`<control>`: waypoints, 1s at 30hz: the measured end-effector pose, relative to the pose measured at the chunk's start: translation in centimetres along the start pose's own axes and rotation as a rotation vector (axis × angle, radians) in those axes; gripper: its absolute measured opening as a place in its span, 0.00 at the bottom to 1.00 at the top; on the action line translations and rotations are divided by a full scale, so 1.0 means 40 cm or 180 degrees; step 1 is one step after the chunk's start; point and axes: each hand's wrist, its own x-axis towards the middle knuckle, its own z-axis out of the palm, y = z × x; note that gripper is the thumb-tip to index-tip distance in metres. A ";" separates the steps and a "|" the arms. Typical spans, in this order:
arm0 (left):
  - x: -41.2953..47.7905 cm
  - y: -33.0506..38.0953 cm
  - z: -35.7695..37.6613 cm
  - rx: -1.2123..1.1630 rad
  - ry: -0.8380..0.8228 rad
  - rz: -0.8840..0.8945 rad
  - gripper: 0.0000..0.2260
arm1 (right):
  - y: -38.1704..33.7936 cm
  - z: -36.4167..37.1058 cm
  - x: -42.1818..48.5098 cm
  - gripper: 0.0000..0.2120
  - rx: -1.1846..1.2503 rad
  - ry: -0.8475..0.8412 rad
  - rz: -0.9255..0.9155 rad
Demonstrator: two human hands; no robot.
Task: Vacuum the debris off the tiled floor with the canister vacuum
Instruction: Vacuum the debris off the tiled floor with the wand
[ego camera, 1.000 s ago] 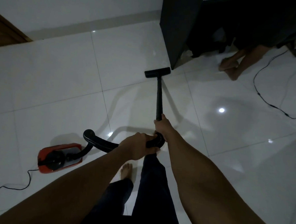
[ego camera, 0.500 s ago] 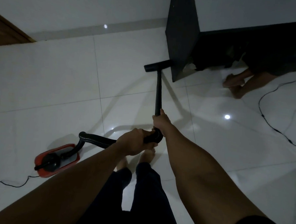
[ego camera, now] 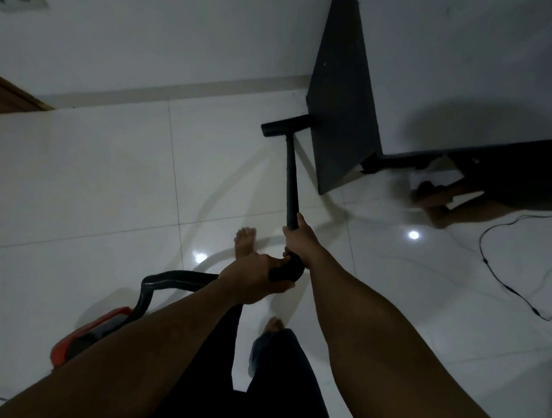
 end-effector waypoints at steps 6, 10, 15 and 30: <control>0.133 -0.074 -0.179 -0.0065 -0.0480 0.0088 0.27 | -0.176 0.026 0.118 0.35 -0.0100 0.0046 -0.0095; 0.186 -0.103 -0.298 -0.0047 -0.0410 0.0144 0.25 | -0.306 0.041 0.153 0.34 0.0015 0.0081 -0.0039; 0.220 -0.145 -0.367 0.0255 -0.0461 0.0302 0.29 | -0.364 0.039 0.155 0.32 0.0699 -0.0153 0.0216; 0.147 -0.254 -0.397 -0.0371 0.0084 0.0090 0.26 | -0.476 0.135 0.092 0.33 0.0349 -0.0032 0.0199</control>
